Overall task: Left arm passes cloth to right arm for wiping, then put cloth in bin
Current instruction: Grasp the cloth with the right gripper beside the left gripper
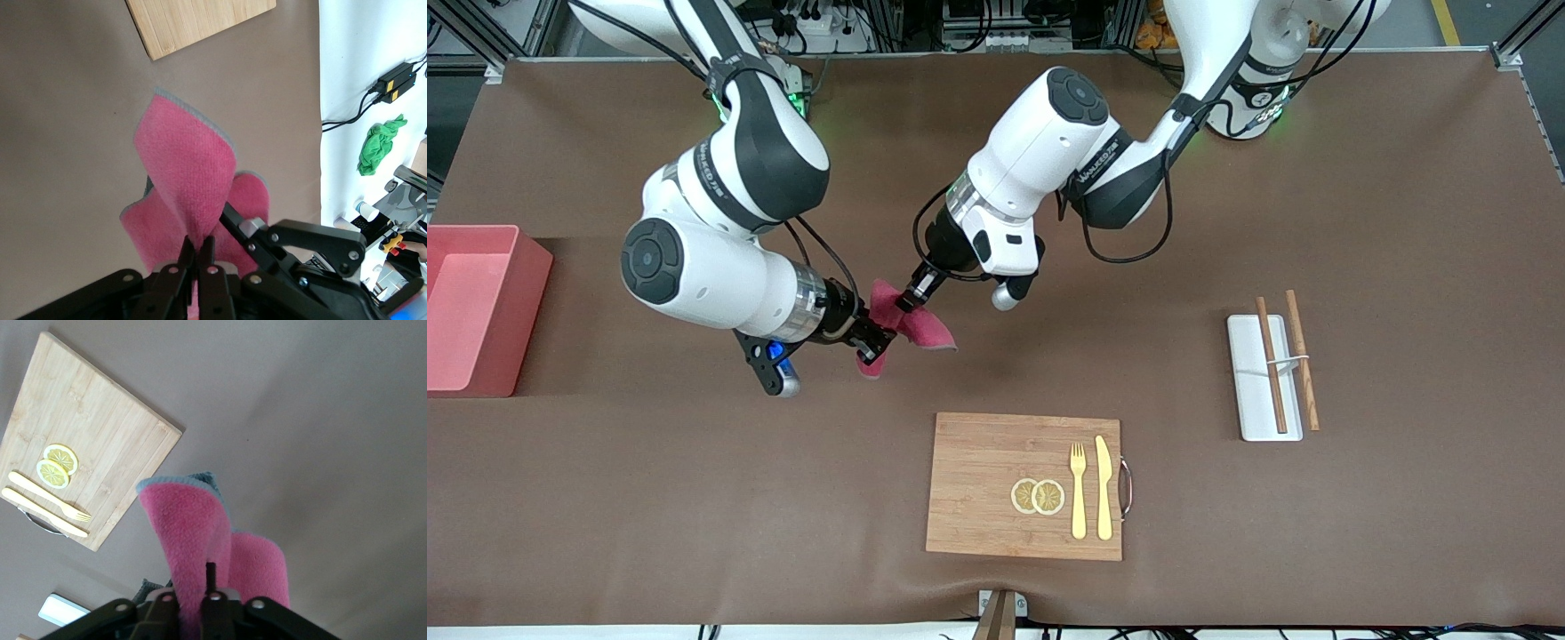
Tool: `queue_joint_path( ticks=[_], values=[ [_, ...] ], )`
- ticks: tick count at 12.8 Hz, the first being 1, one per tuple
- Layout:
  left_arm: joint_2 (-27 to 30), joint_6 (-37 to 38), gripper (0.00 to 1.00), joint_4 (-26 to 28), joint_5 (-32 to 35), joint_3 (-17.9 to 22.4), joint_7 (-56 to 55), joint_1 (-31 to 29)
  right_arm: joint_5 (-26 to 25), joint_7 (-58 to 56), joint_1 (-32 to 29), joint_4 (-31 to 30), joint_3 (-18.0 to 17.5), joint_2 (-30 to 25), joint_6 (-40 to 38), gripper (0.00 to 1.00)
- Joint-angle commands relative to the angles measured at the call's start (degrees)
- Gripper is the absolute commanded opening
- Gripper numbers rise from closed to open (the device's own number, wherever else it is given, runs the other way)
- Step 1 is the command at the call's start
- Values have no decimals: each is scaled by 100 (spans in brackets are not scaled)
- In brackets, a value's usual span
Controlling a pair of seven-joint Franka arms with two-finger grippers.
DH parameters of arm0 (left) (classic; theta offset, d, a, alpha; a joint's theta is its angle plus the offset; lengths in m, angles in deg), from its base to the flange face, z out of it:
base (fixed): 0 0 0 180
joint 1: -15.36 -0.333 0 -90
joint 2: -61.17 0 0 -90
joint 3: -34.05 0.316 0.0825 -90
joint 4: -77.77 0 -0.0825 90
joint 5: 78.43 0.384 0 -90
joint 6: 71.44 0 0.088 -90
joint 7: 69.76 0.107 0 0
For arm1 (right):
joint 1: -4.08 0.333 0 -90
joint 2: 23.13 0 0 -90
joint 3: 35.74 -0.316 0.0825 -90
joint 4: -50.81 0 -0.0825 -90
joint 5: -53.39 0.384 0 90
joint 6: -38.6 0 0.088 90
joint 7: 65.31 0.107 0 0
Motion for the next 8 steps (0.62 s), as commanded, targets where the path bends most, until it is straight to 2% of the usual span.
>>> queue_joint_path(
  ticks=[1,2,5,8],
  values=[
    [-65,-83,62,-129,-120,2,-58,-6,-239,-417,-161,-6,1,-49,-4,0],
    [-12,-74,100,-112,-111,29,-15,-6,-405,-680,-222,-6,1,-66,-144,0],
    [251,118,100,-76,-41,108,12,-102,-1116,-1253,-320,-215,1,-23,-479,0],
    [637,1152,100,-85,712,108,195,-427,-1740,-1560,-337,-699,1,170,-322,0]
  ],
)
